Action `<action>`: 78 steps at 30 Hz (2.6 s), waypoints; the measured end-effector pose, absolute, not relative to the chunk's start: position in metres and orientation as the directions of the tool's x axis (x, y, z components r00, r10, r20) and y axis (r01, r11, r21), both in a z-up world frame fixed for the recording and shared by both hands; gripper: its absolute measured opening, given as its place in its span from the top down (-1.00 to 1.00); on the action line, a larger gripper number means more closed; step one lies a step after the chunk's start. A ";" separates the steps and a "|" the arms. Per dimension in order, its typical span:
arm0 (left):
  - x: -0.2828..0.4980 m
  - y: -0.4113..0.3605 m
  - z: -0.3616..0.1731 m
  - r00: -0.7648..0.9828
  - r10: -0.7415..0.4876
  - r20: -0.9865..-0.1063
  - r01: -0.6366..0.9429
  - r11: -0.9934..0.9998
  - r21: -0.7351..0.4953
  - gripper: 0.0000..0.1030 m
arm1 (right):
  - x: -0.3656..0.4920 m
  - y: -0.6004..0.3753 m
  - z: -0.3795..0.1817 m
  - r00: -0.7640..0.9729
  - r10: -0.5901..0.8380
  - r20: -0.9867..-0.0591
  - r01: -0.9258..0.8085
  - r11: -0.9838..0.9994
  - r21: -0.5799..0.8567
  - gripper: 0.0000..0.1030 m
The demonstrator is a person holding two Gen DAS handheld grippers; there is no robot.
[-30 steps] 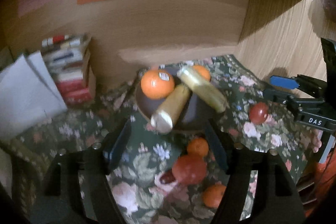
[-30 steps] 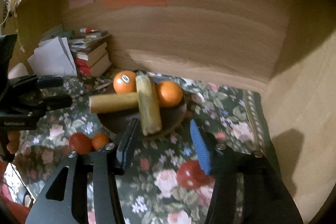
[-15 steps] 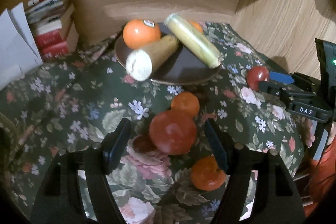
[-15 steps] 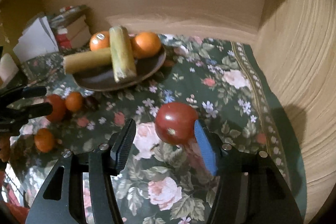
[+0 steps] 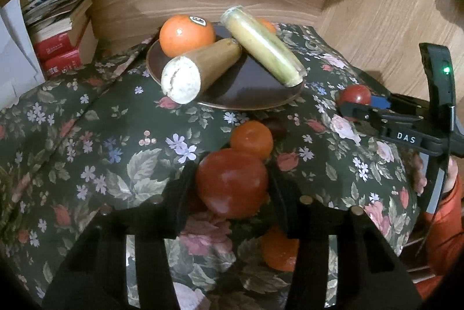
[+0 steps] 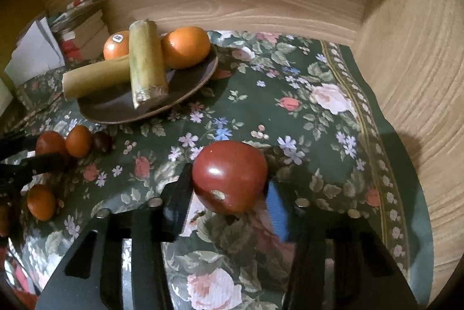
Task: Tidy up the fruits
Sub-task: 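Grasp a red tomato with the right tool while the left tool grasps another red tomato, then carry both red tomatoes over the dark plate and lower them onto it, then open both tools to release the tomatoes and withdraw from the plate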
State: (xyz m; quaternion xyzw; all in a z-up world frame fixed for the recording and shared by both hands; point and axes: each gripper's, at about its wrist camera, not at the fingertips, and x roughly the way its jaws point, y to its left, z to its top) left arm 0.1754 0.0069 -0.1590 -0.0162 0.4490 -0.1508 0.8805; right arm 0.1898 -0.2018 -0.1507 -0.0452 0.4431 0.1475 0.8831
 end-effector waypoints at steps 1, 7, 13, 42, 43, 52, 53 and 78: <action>0.176 0.006 -0.159 0.551 -0.280 -0.786 0.253 0.954 -0.163 0.07 | 0.189 -0.200 -0.149 0.567 0.223 -0.793 -0.309 0.950 0.046 0.18; 0.172 0.013 -0.151 0.559 -0.294 -0.775 0.254 0.951 -0.178 0.07 | 0.184 -0.186 -0.138 0.572 0.261 -0.778 -0.355 0.933 0.052 0.19; 0.169 0.024 -0.129 0.600 -0.298 -0.742 0.250 0.951 -0.179 0.07 | 0.184 -0.168 -0.120 0.585 0.311 -0.749 -0.406 0.912 0.062 0.19; 0.239 0.067 -0.092 0.672 -0.253 -0.697 0.180 0.968 -0.177 0.07 | 0.235 -0.076 -0.128 0.484 0.382 -0.787 -0.587 0.809 0.032 0.18; 0.246 0.068 -0.095 0.665 -0.246 -0.705 0.173 0.969 -0.175 0.07 | 0.237 -0.076 -0.129 0.479 0.382 -0.790 -0.586 0.809 0.036 0.18; 0.288 0.062 -0.118 0.601 -0.254 -0.758 0.163 0.967 -0.195 0.07 | 0.242 -0.073 -0.135 0.468 0.383 -0.796 -0.587 0.808 0.044 0.18; 0.292 0.061 -0.121 0.592 -0.257 -0.764 0.161 0.966 -0.201 0.07 | 0.242 -0.073 -0.135 0.466 0.383 -0.798 -0.588 0.808 0.044 0.18; 0.224 0.064 -0.073 0.725 -0.201 -0.659 0.156 0.979 -0.127 -0.31 | 0.208 -0.094 -0.094 0.570 0.408 -0.713 -0.555 0.831 0.032 0.00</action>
